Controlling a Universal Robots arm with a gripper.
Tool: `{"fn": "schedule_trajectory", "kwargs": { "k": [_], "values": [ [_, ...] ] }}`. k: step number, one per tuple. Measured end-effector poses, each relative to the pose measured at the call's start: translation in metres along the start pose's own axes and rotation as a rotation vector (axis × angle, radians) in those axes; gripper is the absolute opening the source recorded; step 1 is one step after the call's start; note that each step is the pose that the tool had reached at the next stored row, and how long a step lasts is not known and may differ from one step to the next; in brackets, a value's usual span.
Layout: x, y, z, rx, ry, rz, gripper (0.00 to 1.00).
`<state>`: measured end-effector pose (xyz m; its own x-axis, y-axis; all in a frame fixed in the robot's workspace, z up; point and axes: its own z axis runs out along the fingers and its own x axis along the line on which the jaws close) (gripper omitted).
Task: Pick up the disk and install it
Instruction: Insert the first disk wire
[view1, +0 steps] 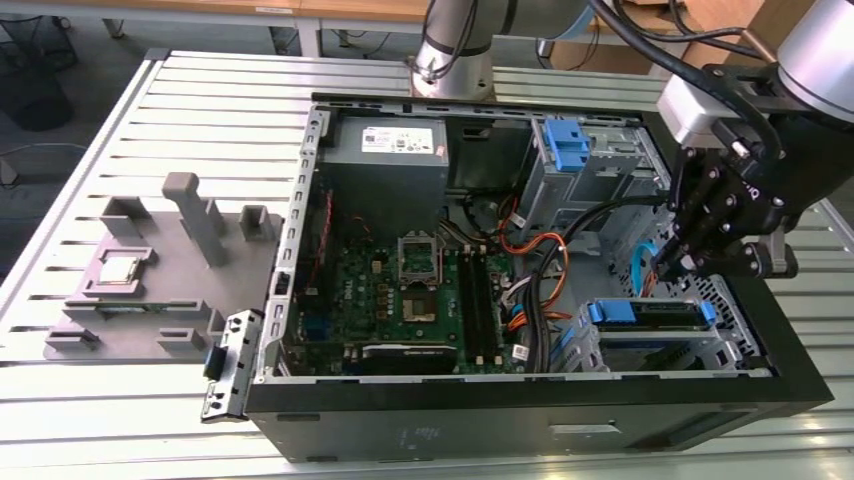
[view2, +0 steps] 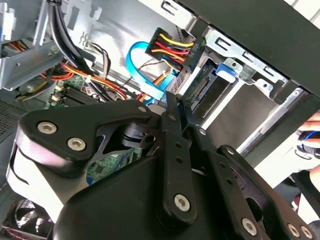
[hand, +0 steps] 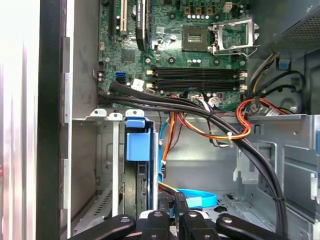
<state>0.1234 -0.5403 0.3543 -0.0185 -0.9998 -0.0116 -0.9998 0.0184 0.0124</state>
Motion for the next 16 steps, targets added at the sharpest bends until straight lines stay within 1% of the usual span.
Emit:
{"fn": "schedule_trajectory", "kwargs": {
  "k": [4,10,11,16],
  "values": [
    [0.0001,-0.0001,0.0024,-0.0002,0.0196,0.0,0.19],
    [0.0001,-0.0001,0.0056,0.0001,0.0524,0.001,0.19],
    [0.0002,-0.0001,0.0056,0.0001,0.0534,0.001,0.19],
    [0.0001,-0.0001,0.0056,0.0002,0.0534,0.001,0.19]
  ]
}}
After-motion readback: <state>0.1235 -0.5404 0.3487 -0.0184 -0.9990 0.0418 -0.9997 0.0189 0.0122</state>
